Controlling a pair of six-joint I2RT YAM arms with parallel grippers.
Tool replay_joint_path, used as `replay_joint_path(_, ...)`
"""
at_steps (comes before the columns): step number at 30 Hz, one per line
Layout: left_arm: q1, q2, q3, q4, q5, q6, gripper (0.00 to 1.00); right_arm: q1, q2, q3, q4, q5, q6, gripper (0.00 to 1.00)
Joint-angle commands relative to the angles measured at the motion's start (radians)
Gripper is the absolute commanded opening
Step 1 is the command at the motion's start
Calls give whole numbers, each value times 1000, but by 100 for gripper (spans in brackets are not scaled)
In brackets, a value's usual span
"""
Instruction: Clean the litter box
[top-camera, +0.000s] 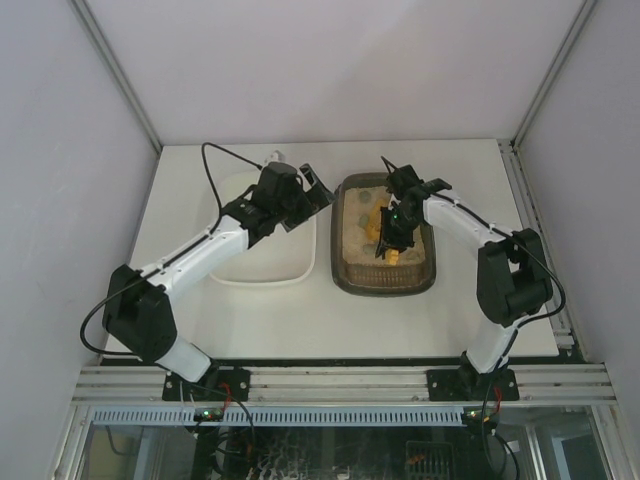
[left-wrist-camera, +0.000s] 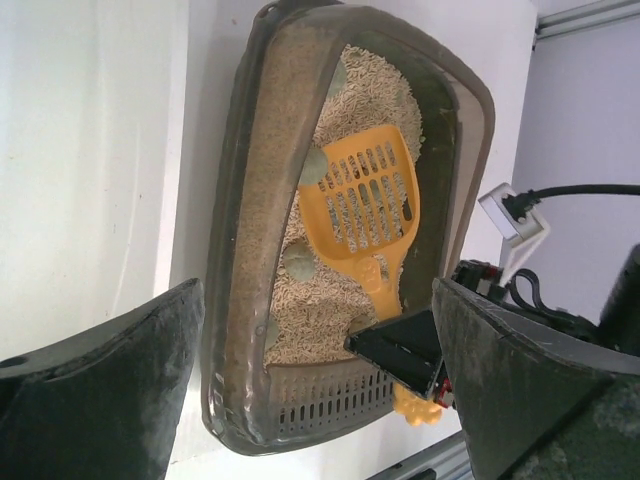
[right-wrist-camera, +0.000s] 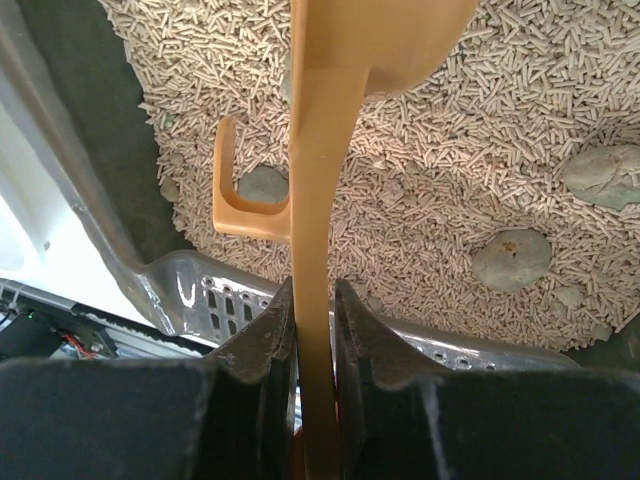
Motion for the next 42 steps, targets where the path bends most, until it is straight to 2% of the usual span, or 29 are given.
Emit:
replay_joint_path(1, 12, -102, -40, 78, -33, 39, 99, 23, 19, 56, -28, 60, -24, 0)
replay_joint_path(6, 86, -133, -41, 55, 51, 51, 98, 33, 33, 60, -5, 64, -20, 0)
replay_joint_path(11, 175, -162, -51, 31, 78, 79, 97, 25, 41, 41, 72, -17, -2, 0)
replay_joint_path(22, 315, -248, -147, 17, 114, 157, 96, -99, -1, -200, 369, -363, 66, 0)
replay_joint_path(28, 358, -276, -196, 13, 140, 185, 96, -105, -68, -239, 379, -350, 74, 0)
replay_joint_path(37, 366, -284, -298, 49, 128, 209, 96, -123, -227, -302, 411, -363, 87, 0)
replay_joint_path(40, 366, -294, -270, 21, 97, 287, 96, -131, -262, -357, 465, -375, 96, 0)
replay_joint_path(42, 372, -301, -246, 1, 92, 346, 95, -143, -295, -444, 569, -417, 128, 0)
